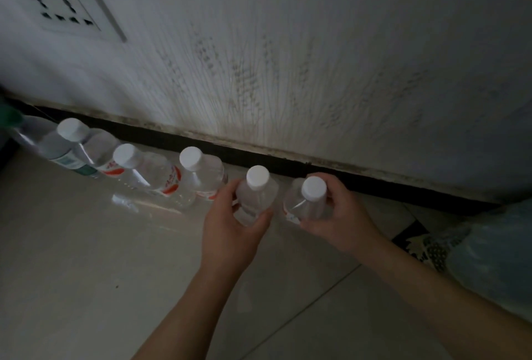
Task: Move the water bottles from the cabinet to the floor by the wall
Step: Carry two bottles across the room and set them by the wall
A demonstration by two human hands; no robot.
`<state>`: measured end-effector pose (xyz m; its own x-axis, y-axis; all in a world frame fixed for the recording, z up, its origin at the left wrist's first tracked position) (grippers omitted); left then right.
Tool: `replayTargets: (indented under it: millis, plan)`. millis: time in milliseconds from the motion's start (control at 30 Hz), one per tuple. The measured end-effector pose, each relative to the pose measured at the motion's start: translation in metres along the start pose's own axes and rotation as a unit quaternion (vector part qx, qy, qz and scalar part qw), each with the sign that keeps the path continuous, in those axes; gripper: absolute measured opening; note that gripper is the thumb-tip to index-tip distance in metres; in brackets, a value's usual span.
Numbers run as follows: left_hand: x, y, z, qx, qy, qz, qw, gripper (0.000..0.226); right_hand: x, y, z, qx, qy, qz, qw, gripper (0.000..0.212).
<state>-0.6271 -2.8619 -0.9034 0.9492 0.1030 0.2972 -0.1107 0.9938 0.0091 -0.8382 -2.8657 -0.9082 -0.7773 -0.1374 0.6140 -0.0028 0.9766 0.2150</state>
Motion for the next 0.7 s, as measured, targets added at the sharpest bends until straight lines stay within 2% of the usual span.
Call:
replayTargets:
  millis: [233,500,700]
  plan:
    - [0.006,0.006,0.011,-0.019,-0.036,0.004,0.999,0.067,0.004,0.005,0.001,-0.009,-0.004,-0.014,1.000,0.085]
    - [0.014,0.004,0.065,-0.109,-0.058,0.031,0.992,0.068,0.029,0.004,-0.038,0.018,-0.025,-0.016,0.999,0.091]
    - [0.002,-0.014,0.115,-0.158,-0.104,-0.068,0.980,0.065,0.048,-0.001,-0.082,0.065,-0.009,-0.028,0.997,0.086]
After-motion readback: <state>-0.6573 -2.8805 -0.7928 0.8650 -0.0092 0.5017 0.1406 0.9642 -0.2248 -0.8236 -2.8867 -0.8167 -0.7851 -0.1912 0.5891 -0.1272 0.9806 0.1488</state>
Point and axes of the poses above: each hand's wrist, its own y-axis away from the middle knuckle, its own x-axis out of the back of the hand, z = x × y, the point moved 10 cm from there along -y, towards the middle knuckle, and after that the axes turned 12 degrees about y, right-handed, at the moved point
